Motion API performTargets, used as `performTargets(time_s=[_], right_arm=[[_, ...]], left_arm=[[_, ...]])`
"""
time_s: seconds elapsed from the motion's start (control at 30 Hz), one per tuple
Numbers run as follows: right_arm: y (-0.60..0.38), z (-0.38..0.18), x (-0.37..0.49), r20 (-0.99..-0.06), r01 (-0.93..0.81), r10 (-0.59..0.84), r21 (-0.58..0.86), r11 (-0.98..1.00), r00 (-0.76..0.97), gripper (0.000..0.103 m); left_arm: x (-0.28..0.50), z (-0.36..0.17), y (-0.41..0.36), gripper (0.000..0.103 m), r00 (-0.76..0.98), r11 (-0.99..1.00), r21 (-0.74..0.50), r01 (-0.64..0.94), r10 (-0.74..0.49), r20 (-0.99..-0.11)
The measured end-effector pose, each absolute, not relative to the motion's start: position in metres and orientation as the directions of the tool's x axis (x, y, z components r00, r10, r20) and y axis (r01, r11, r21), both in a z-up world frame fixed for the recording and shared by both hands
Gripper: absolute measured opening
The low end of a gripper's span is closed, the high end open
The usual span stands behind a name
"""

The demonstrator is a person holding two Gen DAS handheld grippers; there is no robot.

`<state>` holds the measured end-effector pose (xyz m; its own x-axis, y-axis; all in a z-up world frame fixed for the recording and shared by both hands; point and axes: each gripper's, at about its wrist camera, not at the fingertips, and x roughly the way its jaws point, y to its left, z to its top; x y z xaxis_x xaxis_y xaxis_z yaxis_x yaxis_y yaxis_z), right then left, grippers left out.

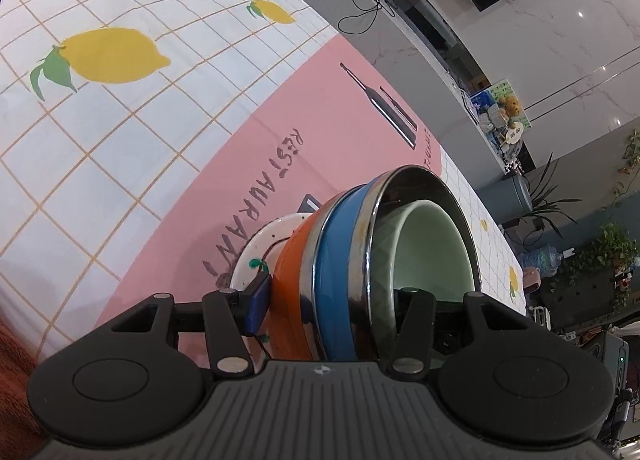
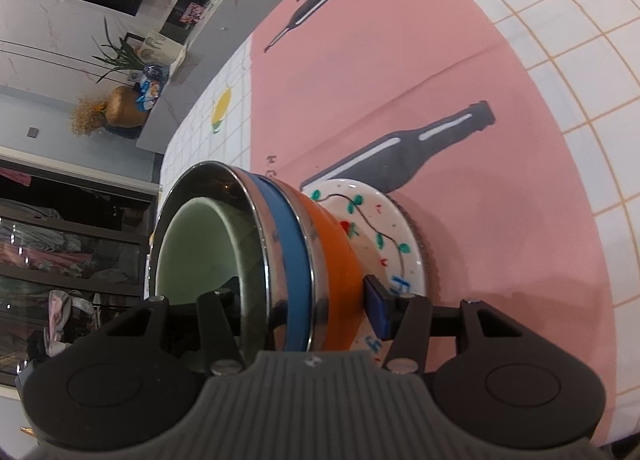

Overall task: Organize plates and bowls
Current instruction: 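Carry the bowl stack with both grippers and lower it onto the white painted plate, then open both grippers and withdraw them from the bowl stack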

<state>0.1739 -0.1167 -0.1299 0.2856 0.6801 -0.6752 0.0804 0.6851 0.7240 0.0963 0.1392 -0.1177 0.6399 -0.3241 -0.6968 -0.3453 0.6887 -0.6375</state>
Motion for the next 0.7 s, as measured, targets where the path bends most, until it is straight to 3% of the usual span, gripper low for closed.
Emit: performTargets(time_s=[0.3, 0.37, 0.53, 0.7], right_arm=[[-0.117, -0.128, 0.173, -0.684, 0.072, 0.669, 0.713, 0.698, 0.291, 0.057], [-0.118, -0.123, 0.171, -0.669, 0.062, 0.677, 0.724, 0.687, 0.308, 0.072], [-0.115, -0.103, 0.164, -0.686, -0.003, 0.640, 0.681, 0.732, 0.346, 0.077], [-0.115, -0.086, 0.154, -0.700, -0.048, 0.600, 0.634, 0.772, 0.387, 0.078]], left_arm=[[0.099, -0.122, 0.137, 0.061, 0.633, 0.684, -0.644, -0.343, -0.338, -0.697], [0.100, -0.122, 0.137, 0.071, 0.628, 0.688, -0.634, -0.353, -0.328, -0.706], [0.095, -0.112, 0.136, 0.081, 0.667, 0.705, -0.622, -0.341, -0.285, -0.689], [0.086, -0.095, 0.135, 0.082, 0.706, 0.751, -0.567, -0.339, -0.195, -0.681]])
